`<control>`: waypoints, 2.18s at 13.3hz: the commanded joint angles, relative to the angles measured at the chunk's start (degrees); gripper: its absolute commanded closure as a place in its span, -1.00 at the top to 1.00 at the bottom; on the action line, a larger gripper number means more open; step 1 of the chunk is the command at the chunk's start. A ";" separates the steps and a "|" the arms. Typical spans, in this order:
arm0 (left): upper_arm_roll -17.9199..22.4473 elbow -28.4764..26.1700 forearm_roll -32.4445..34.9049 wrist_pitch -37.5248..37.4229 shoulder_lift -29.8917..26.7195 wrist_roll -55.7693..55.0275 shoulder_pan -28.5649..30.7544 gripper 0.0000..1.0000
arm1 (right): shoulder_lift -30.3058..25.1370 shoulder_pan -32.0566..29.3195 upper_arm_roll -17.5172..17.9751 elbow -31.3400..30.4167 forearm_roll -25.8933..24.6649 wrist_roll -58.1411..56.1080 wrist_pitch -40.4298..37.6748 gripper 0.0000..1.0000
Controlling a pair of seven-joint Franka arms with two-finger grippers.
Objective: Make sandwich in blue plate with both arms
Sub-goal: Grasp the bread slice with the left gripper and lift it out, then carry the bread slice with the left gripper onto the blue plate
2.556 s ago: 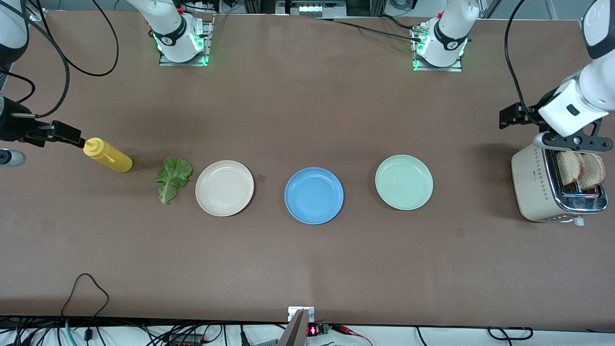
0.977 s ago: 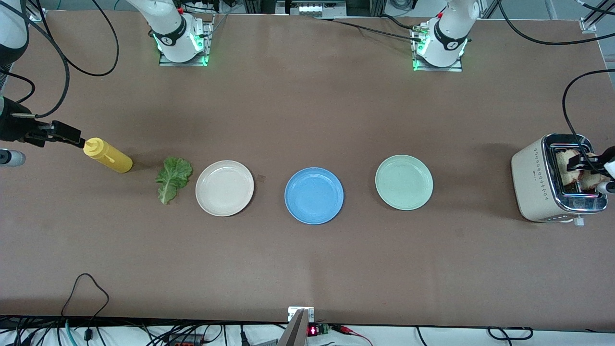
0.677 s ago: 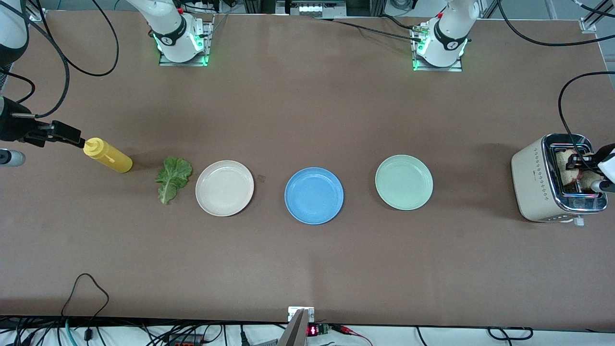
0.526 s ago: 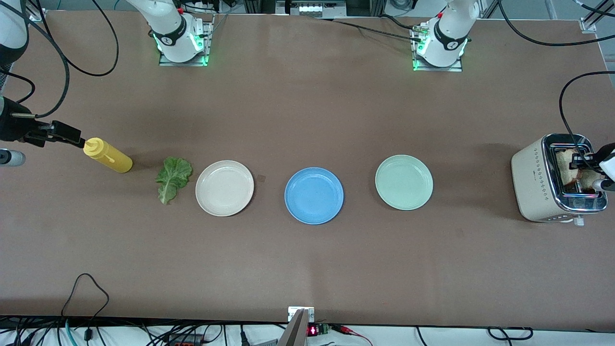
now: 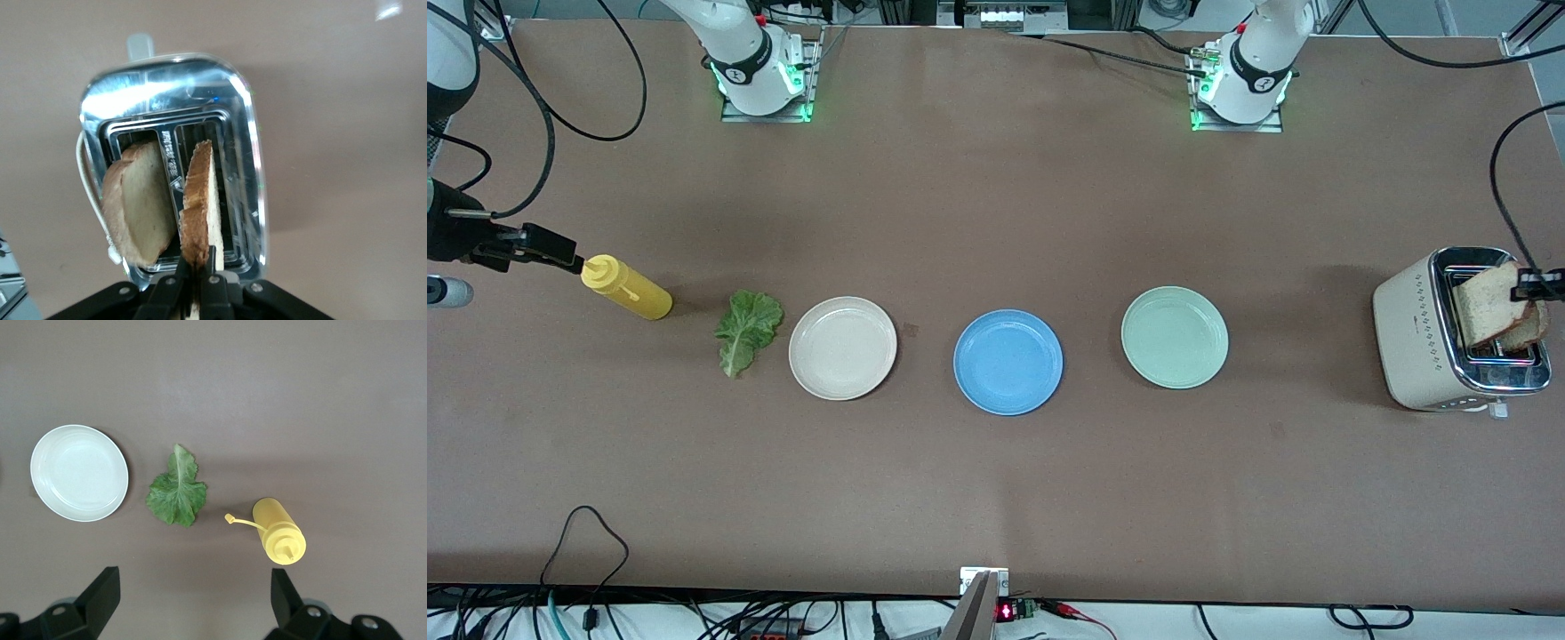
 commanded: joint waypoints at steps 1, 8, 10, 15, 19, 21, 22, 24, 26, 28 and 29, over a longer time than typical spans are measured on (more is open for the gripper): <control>-3.82 7.93 -0.10 -9.13 -0.16 0.52 -0.46 -0.90 | -0.44 -0.17 0.09 -0.25 0.28 0.51 -0.29 1.00; -17.02 7.95 -2.90 -13.12 5.97 -2.72 -7.30 -0.92 | -0.44 -0.26 0.09 -0.34 0.28 0.51 -0.37 1.00; -17.02 7.60 -10.88 -9.45 9.22 -5.80 -10.73 -0.96 | -0.44 -0.26 0.09 -0.34 0.28 0.51 -0.37 1.00; -17.02 7.51 -34.78 3.20 17.31 -12.23 -16.01 -0.99 | -0.35 -0.26 0.09 -0.34 0.28 0.60 -0.29 1.00; -17.02 7.51 -54.54 16.20 22.67 -11.09 -22.07 -0.99 | -0.09 -0.44 -0.09 -0.34 0.28 0.51 -0.29 1.00; -17.02 7.07 -58.28 22.10 24.78 -8.64 -25.58 -0.99 | -0.09 -0.44 -0.18 -0.34 0.19 0.51 -0.29 1.00; -17.02 7.07 -59.68 24.82 26.54 -6.97 -26.64 -0.99 | -0.09 -0.44 -0.18 -0.34 0.19 0.51 -0.37 1.00; -17.02 6.20 -62.93 28.00 28.57 -3.02 -29.72 -0.99 | 0.00 -0.35 -0.18 -0.34 0.28 0.68 -0.29 1.00; -17.02 4.62 -63.21 30.12 29.10 -1.25 -29.99 -0.99 | 0.00 -0.35 -0.18 -0.34 0.28 0.68 -0.29 1.00; -16.93 4.52 -63.21 32.39 30.59 -0.02 -31.30 -0.99 | 0.00 -0.35 -0.18 -0.34 0.28 0.68 -0.29 1.00; -16.93 4.09 -63.21 34.15 31.03 0.16 -32.10 -0.99 | 0.00 -0.35 -0.18 -0.34 0.28 0.68 -0.29 1.00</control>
